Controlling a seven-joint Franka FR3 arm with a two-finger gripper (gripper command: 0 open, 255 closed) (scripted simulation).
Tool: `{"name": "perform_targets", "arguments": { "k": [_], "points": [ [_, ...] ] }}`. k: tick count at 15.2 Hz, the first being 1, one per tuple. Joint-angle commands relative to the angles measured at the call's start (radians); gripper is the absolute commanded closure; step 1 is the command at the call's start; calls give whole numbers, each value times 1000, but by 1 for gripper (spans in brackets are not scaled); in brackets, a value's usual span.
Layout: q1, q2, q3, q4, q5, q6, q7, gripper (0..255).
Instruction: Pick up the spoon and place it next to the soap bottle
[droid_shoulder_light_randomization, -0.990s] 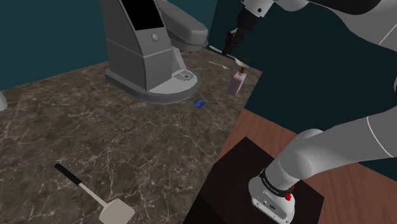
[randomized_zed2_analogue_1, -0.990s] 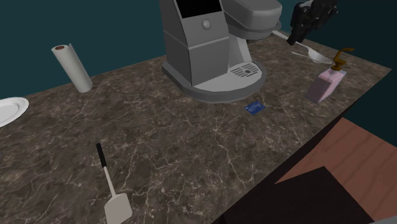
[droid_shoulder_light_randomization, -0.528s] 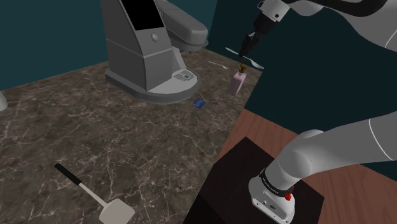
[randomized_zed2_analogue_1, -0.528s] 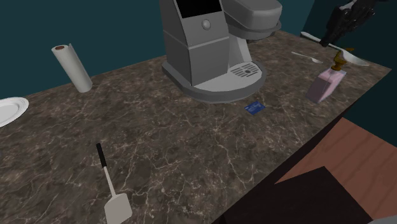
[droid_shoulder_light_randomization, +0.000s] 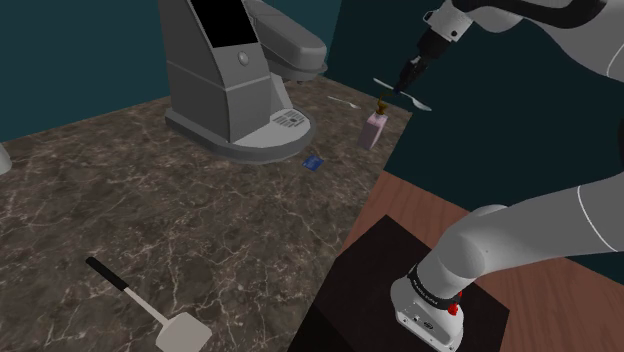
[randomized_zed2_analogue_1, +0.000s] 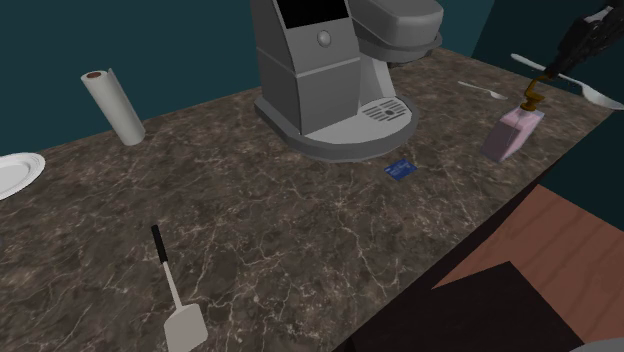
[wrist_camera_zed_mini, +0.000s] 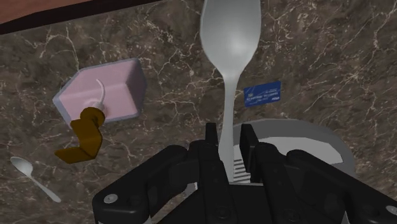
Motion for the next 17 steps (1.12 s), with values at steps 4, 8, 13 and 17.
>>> {"name": "perform_targets", "arguments": {
  "k": [4, 8, 13, 17],
  "points": [
    [-4, -14, -4, -76, -3, 62, -13, 255],
    [-7, -22, -5, -137, -5, 113, -21, 255],
    [-10, -28, -9, -208, -5, 178, -31, 255],
    [-12, -29, -12, -262, -5, 230, -40, 255]
  ]
}}
